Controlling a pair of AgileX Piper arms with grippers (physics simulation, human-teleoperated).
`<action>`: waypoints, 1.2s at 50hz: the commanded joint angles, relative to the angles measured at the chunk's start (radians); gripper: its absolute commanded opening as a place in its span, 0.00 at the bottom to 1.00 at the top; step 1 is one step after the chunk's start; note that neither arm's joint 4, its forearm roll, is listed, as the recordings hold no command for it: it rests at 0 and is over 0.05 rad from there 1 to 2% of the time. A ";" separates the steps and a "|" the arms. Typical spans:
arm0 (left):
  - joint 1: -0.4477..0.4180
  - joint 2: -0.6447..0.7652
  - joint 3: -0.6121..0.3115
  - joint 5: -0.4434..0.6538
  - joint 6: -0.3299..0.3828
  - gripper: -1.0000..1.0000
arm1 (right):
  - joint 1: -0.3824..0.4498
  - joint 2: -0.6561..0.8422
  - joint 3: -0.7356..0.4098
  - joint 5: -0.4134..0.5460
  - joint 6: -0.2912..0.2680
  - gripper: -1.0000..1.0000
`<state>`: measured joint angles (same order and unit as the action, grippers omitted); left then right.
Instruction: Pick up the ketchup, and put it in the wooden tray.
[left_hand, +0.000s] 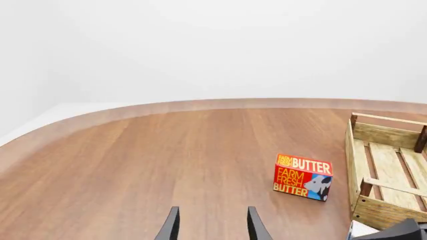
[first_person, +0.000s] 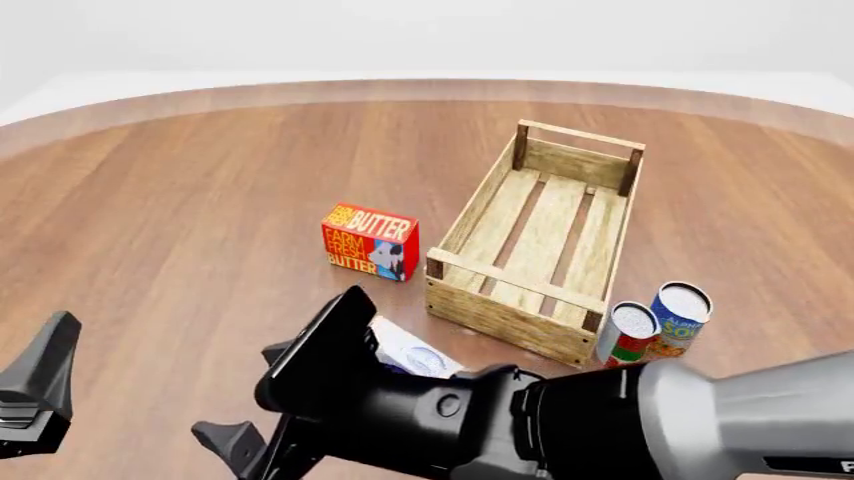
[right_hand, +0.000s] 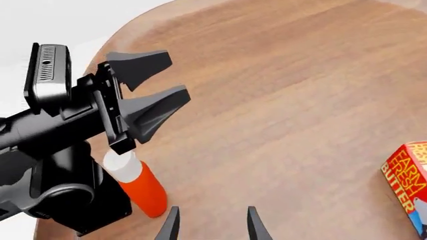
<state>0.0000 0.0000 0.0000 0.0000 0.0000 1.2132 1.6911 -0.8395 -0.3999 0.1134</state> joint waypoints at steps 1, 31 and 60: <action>0.000 0.000 0.000 0.000 0.000 1.00 | 0.047 0.018 -0.035 0.029 -0.001 1.00; 0.000 0.000 0.000 0.000 0.000 1.00 | 0.174 0.113 -0.172 0.142 -0.050 1.00; 0.000 0.000 0.000 0.000 0.000 1.00 | 0.199 0.231 -0.313 0.259 -0.132 1.00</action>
<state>0.0000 0.0000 0.0000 0.0000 0.0000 1.4065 1.8853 -1.1141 -0.1708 0.0008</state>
